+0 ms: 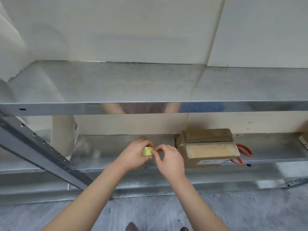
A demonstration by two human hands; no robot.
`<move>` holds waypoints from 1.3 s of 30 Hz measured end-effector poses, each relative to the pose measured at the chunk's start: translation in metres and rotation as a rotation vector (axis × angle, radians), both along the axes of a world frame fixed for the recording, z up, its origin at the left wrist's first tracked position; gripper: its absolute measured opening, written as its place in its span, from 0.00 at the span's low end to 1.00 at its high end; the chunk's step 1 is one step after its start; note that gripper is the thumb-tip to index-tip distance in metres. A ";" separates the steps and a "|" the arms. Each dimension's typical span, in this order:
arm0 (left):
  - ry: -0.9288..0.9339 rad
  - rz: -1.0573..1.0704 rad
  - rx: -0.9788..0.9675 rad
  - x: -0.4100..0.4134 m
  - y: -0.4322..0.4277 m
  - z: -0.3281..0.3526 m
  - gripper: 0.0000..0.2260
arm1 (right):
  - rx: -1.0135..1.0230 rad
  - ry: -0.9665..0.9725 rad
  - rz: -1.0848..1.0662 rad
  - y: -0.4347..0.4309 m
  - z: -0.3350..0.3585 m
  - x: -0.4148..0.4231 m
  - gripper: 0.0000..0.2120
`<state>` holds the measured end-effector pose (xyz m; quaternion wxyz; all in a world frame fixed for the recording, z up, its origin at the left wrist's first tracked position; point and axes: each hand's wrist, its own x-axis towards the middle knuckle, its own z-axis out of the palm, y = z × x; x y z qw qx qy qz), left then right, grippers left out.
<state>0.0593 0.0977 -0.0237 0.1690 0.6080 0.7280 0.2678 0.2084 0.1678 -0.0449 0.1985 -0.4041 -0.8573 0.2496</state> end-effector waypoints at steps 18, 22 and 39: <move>0.323 0.044 -0.056 -0.028 0.021 -0.034 0.20 | -0.060 0.165 -0.031 0.005 -0.021 -0.017 0.03; -0.154 -0.029 -0.103 -0.037 0.002 -0.045 0.17 | -0.316 0.142 -0.116 0.020 -0.026 -0.016 0.04; 0.278 -0.146 -0.126 -0.057 0.014 -0.071 0.22 | -0.384 0.068 -0.147 0.016 -0.036 -0.023 0.06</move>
